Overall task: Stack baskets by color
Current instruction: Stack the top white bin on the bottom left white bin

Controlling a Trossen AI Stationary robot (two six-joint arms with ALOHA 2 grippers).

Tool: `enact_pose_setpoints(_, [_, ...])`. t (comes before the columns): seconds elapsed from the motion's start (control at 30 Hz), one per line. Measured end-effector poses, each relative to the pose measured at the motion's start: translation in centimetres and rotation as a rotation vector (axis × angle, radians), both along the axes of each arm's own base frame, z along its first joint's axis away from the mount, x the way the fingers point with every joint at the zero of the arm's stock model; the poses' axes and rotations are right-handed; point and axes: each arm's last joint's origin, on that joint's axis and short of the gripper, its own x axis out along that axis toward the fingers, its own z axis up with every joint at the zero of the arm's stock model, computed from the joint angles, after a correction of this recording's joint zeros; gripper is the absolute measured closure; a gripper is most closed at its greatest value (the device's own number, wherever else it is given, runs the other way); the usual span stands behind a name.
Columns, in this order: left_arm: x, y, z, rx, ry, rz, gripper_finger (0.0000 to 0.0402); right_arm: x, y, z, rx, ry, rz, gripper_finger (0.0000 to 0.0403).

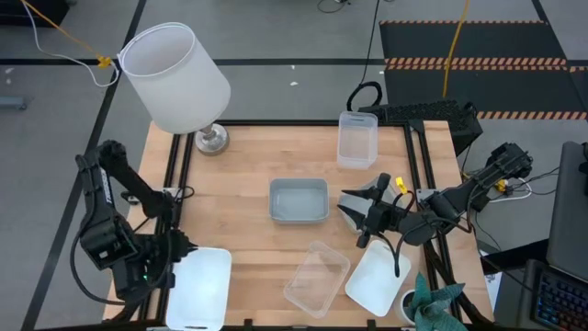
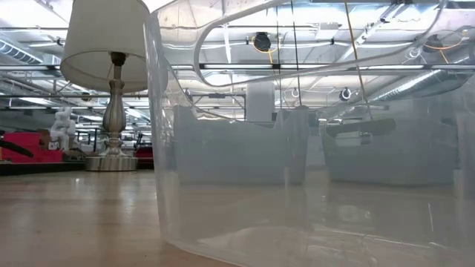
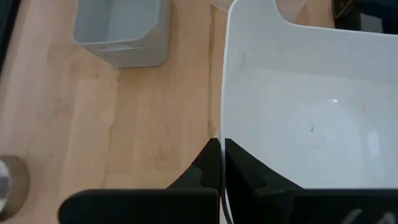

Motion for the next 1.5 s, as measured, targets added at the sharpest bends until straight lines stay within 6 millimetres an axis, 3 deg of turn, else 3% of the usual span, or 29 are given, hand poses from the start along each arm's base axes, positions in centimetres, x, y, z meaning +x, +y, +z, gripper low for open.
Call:
enact_pose_setpoints(0.37, [-1.4,-0.5,-3.1,0.016,0.018,-0.017,0.0395,0.0,0.0,0.0,-0.009,0.004,0.002,0.0234])
enact_pose_setpoints(0.9, [-2.8,1.0,-6.8,-0.035,0.009,-0.010,0.0394,0.0,0.0,-0.1,0.002,0.009,-0.001,0.0234])
enact_pose_setpoints(1.23, [-3.4,2.0,-7.6,-0.087,0.021,0.027,0.0394,0.0,0.0,-0.2,0.001,0.013,-0.001,0.0234])
enact_pose_setpoints(1.5, [-4.0,1.8,-8.0,-0.131,0.019,0.045,0.0394,0.0,0.0,-0.2,0.001,0.013,-0.001,0.0234])
